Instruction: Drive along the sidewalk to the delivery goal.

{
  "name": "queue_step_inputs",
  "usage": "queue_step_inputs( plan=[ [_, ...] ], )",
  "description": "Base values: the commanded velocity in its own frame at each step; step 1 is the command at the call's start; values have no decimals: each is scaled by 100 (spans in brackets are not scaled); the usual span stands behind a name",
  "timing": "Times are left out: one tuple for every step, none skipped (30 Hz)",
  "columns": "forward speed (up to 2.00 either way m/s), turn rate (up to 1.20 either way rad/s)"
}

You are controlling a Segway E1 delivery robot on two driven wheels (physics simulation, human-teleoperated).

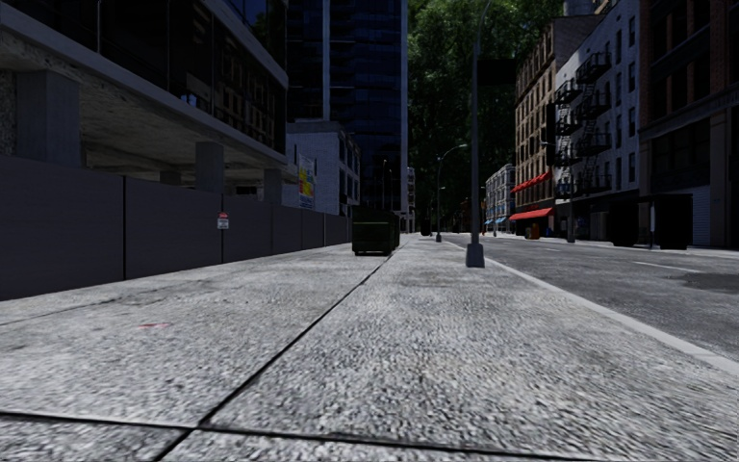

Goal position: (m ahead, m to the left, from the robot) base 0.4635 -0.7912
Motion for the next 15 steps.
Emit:
queue_step_inputs(
  plan=[
    [131,0],
    [131,0],
    [131,0],
    [131,0],
    [131,-15],
    [131,-15],
    [131,-22],
    [131,-25],
    [130,-26],
    [130,-26],
    [130,-26],
    [130,-26],
    [130,-26],
    [130,-26],
    [130,-26]
  ],
)
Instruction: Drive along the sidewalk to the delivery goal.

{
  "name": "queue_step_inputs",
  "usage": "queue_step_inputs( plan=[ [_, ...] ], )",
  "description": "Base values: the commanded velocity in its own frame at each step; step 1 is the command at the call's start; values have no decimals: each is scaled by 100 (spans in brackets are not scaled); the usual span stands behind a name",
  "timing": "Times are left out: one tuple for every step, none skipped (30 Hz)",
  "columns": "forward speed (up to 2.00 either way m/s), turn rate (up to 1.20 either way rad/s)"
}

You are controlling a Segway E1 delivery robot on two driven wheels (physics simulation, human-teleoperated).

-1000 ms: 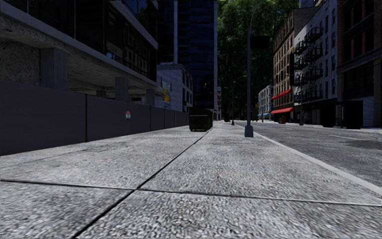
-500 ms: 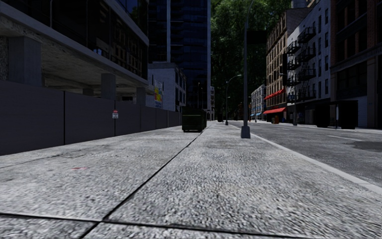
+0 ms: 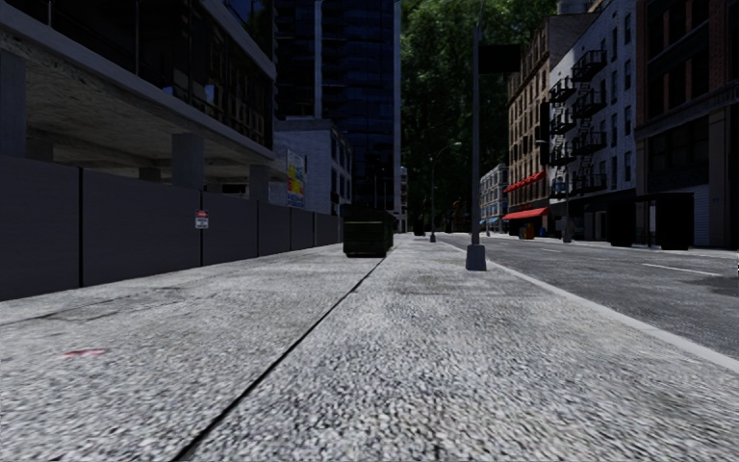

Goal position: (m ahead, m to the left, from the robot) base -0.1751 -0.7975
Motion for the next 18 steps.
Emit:
queue_step_inputs(
  plan=[
    [129,-12],
    [108,0],
    [108,0],
    [19,0],
    [0,0],
    [0,0],
    [0,0],
    [0,0],
    [0,0],
    [0,0],
    [0,0],
    [0,0],
    [0,0],
    [0,0],
    [0,0],
    [0,0],
    [0,0],
    [0,0]
  ],
)
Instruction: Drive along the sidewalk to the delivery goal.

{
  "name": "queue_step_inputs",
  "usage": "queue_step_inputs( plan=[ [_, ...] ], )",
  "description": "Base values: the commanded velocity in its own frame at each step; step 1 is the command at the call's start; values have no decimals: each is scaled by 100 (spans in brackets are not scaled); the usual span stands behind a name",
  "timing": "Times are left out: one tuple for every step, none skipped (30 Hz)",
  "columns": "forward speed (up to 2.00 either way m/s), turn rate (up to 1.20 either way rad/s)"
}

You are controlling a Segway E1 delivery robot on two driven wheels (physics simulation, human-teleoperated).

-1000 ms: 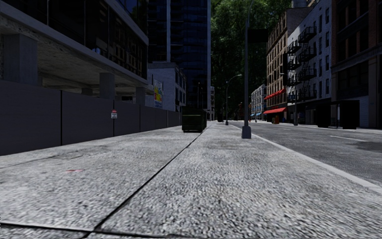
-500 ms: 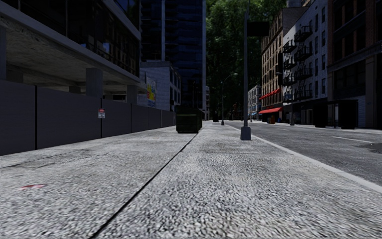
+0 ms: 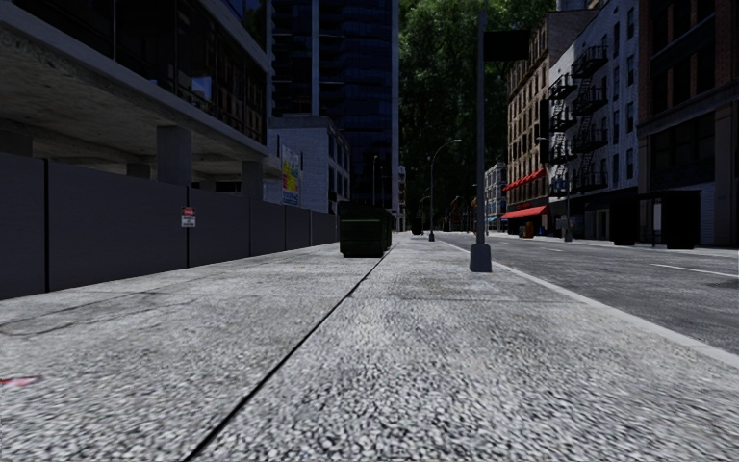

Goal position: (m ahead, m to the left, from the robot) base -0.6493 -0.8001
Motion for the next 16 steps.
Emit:
queue_step_inputs(
  plan=[
    [0,0],
    [0,0],
    [0,0],
    [0,0],
    [0,0],
    [0,0],
    [0,0],
    [0,0],
    [0,0],
    [0,0],
    [0,0],
    [0,0],
    [0,0],
    [0,0],
    [0,0],
    [0,0]
  ],
)
